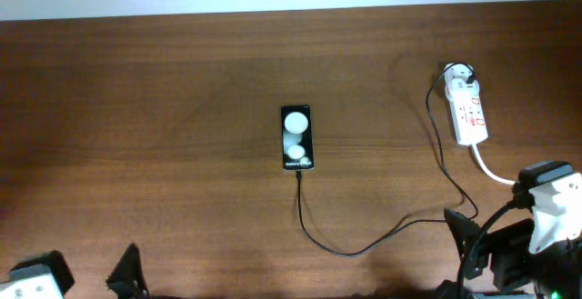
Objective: Plug charger to phone and switch on socket
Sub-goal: 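Retract the left arm and move the right gripper toward the power strip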
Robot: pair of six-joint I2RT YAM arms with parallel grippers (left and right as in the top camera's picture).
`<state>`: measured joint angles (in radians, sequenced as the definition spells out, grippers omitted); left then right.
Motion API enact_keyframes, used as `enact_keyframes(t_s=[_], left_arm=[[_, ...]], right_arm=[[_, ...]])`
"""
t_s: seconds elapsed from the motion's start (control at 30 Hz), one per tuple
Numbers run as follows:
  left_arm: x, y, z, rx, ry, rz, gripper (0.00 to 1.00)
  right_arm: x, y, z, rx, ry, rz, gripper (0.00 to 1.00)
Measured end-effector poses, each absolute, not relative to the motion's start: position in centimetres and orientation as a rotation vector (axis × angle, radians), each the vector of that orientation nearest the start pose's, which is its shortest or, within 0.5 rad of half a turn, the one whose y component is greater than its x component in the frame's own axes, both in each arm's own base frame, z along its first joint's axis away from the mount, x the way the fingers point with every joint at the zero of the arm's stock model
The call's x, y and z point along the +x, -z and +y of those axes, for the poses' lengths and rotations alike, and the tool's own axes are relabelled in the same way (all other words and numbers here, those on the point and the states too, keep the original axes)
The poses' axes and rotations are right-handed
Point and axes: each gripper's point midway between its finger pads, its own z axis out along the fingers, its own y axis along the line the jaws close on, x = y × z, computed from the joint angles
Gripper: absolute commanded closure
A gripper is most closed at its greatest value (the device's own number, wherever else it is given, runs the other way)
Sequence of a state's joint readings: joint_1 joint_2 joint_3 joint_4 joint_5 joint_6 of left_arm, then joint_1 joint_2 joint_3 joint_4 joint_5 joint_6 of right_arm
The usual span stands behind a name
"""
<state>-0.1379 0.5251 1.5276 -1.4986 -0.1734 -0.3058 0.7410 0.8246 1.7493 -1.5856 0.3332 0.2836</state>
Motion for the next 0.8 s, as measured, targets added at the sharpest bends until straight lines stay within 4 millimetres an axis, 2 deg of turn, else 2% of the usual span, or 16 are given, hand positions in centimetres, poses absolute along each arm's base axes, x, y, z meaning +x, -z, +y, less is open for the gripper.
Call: enact_keyframes(t_s=[0.13, 0.2, 0.57, 0.63, 0.8], left_arm=[[8.0, -35.0, 2.1, -0.286, 0.058, 2.127, 0.01], [6.5, -32.9, 2.4, -0.288, 0.025, 2.231, 0.01], [6.4, -33.0, 2.4, -0.288, 0.029, 2.216, 0.01], [5.0, -33.2, 2.6, -0.289, 0.046, 2.150, 0.01], [-1.1, -33.0, 3.4, -0.309, 0.102, 1.883, 0.01]], right_arm=[[13.2, -39.4, 4.4, -0.321, -0.204, 2.173, 0.01], [13.2, -39.4, 4.4, -0.322, -0.203, 2.174, 0.01], [13.2, -39.4, 4.4, -0.321, -0.204, 2.173, 0.01], [13.2, -39.4, 4.4, -0.321, -0.204, 2.173, 0.01], [13.2, -39.4, 4.4, -0.322, -0.203, 2.174, 0.01]])
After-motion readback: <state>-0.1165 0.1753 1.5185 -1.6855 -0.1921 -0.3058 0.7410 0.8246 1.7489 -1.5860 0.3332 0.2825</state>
